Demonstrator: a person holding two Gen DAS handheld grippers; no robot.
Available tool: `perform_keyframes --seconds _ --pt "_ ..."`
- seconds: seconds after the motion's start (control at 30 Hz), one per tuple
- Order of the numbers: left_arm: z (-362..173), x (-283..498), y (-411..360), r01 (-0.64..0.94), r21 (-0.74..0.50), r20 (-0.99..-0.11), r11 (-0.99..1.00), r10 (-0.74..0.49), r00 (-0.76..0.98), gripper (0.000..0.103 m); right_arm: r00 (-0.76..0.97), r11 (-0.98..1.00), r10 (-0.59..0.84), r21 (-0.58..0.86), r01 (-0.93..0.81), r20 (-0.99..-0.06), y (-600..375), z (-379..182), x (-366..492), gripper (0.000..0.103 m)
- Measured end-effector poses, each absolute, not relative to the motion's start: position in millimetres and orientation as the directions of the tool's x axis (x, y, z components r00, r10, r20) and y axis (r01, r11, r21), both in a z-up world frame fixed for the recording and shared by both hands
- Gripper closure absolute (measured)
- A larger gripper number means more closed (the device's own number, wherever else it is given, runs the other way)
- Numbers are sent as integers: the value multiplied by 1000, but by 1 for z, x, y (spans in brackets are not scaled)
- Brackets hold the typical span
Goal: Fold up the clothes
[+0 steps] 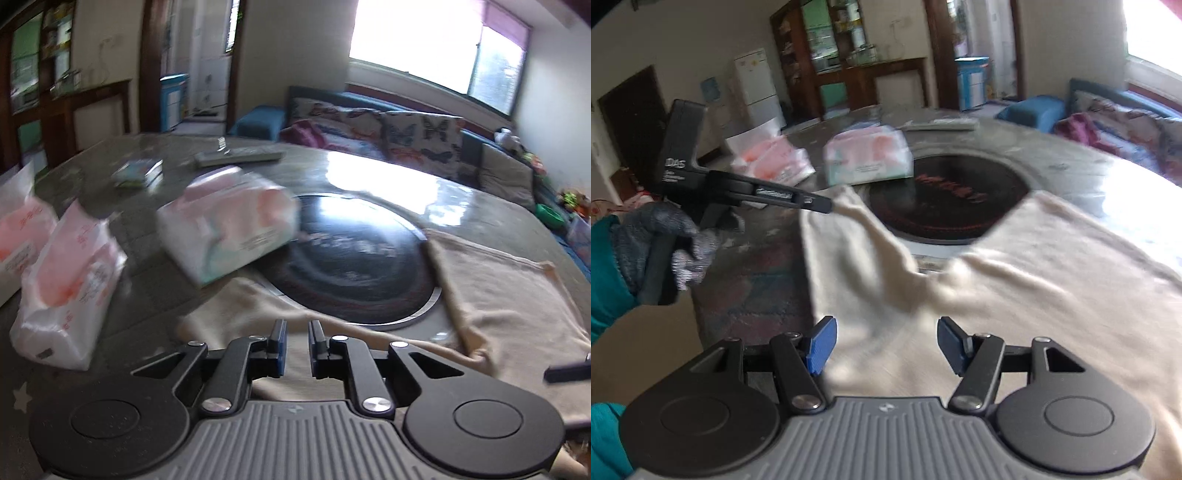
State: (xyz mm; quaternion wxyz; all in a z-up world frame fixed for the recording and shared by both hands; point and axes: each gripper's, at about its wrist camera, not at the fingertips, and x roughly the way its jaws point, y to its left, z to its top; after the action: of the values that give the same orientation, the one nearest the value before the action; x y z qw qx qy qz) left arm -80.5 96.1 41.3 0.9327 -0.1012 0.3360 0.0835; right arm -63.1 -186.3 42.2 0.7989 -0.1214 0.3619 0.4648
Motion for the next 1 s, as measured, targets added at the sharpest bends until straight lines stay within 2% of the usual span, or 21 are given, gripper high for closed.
perform_keyframes --seconds 0.07,0.2,0.37,0.57,0.63,0.87,1.0 --pt "45 -80 85 -188 -147 -637 971 53 769 88 381 601 611 94 -794 -694 -204 47 -66 41" --pt "50 -79 53 -89 -165 -625 982 -34 780 75 510 713 476 -25 -701 -716 -243 49 -73 42" --pt "53 -78 2 85 -159 -618 984 -166 769 73 554 735 389 -115 -668 -736 -261 37 -93 42" --pt "44 -80 -47 238 -114 -632 965 -255 731 70 581 730 355 -171 -662 -733 -271 25 -115 43" --pt "41 -82 -57 265 -109 -637 958 -272 721 66 600 741 362 -171 -650 -714 -276 28 -122 43" --pt "26 -91 -91 369 -20 -666 929 -288 689 65 616 754 372 -161 -637 -694 -285 26 -136 43" --pt "24 -94 -97 390 1 -672 921 -288 682 65 634 814 394 -68 -577 -665 -309 40 -137 44"
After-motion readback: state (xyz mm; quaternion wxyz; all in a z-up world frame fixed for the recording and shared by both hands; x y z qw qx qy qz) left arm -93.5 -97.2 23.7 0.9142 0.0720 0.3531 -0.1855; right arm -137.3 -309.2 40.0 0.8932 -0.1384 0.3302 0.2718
